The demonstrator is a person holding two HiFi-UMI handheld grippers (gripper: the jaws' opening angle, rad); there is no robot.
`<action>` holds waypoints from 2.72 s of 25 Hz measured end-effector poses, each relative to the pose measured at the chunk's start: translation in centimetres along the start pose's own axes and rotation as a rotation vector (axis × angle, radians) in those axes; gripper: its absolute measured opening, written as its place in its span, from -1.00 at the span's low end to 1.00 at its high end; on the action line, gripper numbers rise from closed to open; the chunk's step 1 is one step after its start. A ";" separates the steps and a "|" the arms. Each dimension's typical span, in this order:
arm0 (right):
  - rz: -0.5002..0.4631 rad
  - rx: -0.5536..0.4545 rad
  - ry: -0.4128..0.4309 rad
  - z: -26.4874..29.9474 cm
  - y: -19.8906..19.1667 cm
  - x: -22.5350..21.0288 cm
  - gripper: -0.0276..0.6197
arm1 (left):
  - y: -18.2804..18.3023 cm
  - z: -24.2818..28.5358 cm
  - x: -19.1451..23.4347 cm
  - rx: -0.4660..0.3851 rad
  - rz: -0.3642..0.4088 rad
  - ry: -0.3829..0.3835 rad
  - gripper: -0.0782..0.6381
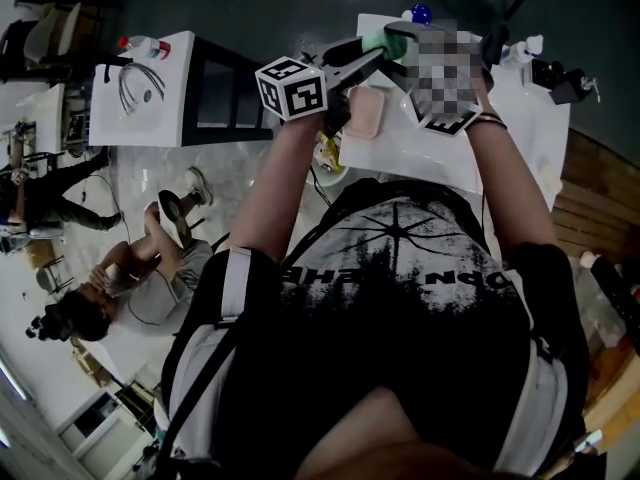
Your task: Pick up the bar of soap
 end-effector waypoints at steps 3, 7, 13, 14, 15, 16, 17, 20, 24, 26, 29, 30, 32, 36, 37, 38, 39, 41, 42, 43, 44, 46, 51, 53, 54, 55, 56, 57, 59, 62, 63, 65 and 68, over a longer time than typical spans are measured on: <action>-0.008 -0.002 -0.020 -1.1 0.0 -0.3 -0.10 | 0.5 0.3 -1.0 -0.010 0.017 -0.007 -0.34; -0.005 0.000 -0.032 -2.1 -0.8 -0.3 -0.10 | 0.3 1.2 -1.9 -0.009 0.026 -0.010 -0.34; 0.008 0.008 -0.053 -3.4 -1.4 -0.1 -0.10 | 0.2 1.9 -3.1 0.002 0.037 -0.031 -0.34; 0.008 0.009 -0.056 -3.7 -1.4 -0.1 -0.10 | 0.2 2.0 -3.3 0.003 0.038 -0.034 -0.34; 0.009 0.011 -0.060 -3.9 -1.6 -0.1 -0.10 | 0.2 2.2 -3.5 0.004 0.038 -0.038 -0.34; 0.011 0.013 -0.064 -4.2 -1.7 -0.1 -0.10 | 0.3 2.4 -3.7 0.006 0.039 -0.043 -0.34; 0.015 0.015 -0.070 -4.4 -1.9 -0.1 -0.10 | 0.3 2.6 -3.9 0.010 0.041 -0.050 -0.34; 0.031 0.024 -0.092 -5.3 -2.7 0.0 -0.10 | 0.1 3.4 -4.7 0.022 0.050 -0.075 -0.34; 0.060 0.051 -0.127 -7.2 -4.3 0.0 -0.10 | -0.2 5.4 -6.2 0.043 0.061 -0.125 -0.34; 0.078 0.067 -0.144 -8.6 -5.3 -0.1 -0.10 | -0.2 6.7 -7.4 0.059 0.066 -0.154 -0.34; 0.108 0.092 -0.177 -11.1 -7.1 0.2 -0.10 | -0.6 8.7 -9.6 0.086 0.078 -0.199 -0.34; 0.118 0.101 -0.189 -11.8 -7.8 0.3 -0.10 | -0.8 9.4 -10.2 0.094 0.083 -0.215 -0.34; 0.138 0.117 -0.212 -13.0 -9.0 0.5 -0.10 | -1.2 10.8 -11.2 0.110 0.092 -0.244 -0.34; 0.185 0.156 -0.257 -13.9 -11.1 1.1 -0.10 | -2.3 12.9 -11.9 0.148 0.106 -0.307 -0.34; 0.197 0.168 -0.267 -14.2 -11.7 1.2 -0.10 | -2.6 13.5 -12.1 0.158 0.108 -0.324 -0.34; 0.209 0.178 -0.278 -14.7 -12.3 1.3 -0.10 | -2.9 14.2 -12.5 0.169 0.111 -0.340 -0.34; 0.221 0.189 -0.287 -15.3 -13.1 1.4 -0.10 | -3.1 14.9 -13.1 0.179 0.114 -0.357 -0.34; 0.242 0.211 -0.304 -16.9 -14.6 1.5 -0.10 | -3.5 16.7 -14.5 0.197 0.118 -0.387 -0.34; 0.252 0.222 -0.313 -17.7 -15.3 1.5 -0.10 | -3.6 17.6 -15.2 0.204 0.119 -0.403 -0.34; 0.262 0.233 -0.321 -18.6 -16.0 1.4 -0.10 | -3.7 18.5 -15.9 0.212 0.119 -0.417 -0.34; 0.272 0.243 -0.329 -19.4 -16.8 1.4 -0.10 | -3.9 19.3 -16.6 0.220 0.120 -0.431 -0.34; 0.292 0.261 -0.342 -20.7 -18.2 1.6 -0.10 | -4.4 20.9 -17.8 0.236 0.119 -0.457 -0.34; 0.334 0.304 -0.365 -23.2 -21.6 2.0 -0.10 | -5.7 24.5 -20.0 0.272 0.113 -0.513 -0.34; 0.348 0.321 -0.369 -24.0 -23.0 2.3 -0.10 | -6.4 25.9 -20.8 0.286 0.108 -0.532 -0.34; 0.354 0.330 -0.370 -24.4 -23.7 2.4 -0.10 | -6.8 26.5 -21.1 0.292 0.106 -0.541 -0.34; 0.359 0.338 -0.372 -24.6 -24.3 2.4 -0.10 | -7.0 27.1 -21.3 0.297 0.103 -0.549 -0.34; 0.364 0.345 -0.373 -24.9 -24.9 2.4 -0.10 | -7.2 27.7 -21.5 0.301 0.100 -0.557 -0.34; 0.370 0.351 -0.371 -25.1 -25.4 2.4 -0.10 | -7.5 28.3 -21.7 0.306 0.095 -0.563 -0.34; 0.384 0.361 -0.361 -25.6 -26.5 2.7 -0.10 | -8.2 29.3 -22.1 0.320 0.083 -0.570 -0.34; 0.398 0.375 -0.345 -26.3 -28.7 2.7 -0.10 | -9.0 31.3 -22.6 0.338 0.068 -0.575 -0.34; 0.401 0.378 -0.341 -26.5 -29.3 2.6 -0.10 | -9.2 32.0 -22.7 0.342 0.063 -0.577 -0.34; 0.410 0.382 -0.332 -26.7 -30.3 2.6 -0.10 | -9.7 33.0 -22.9 0.353 0.052 -0.579 -0.34; 0.424 0.386 -0.310 -26.7 -31.7 3.0 -0.10 | -10.6 34.1 -22.9 0.372 0.030 -0.577 -0.34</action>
Point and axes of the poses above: the fingertips, and each gripper's own axes: z forward along the fingers, x to its left, y out of its top, the point moved 4 cm from there along -z, backward along the fingers, and after that the axes turned 5 degrees about x, right-handed, at the moved point
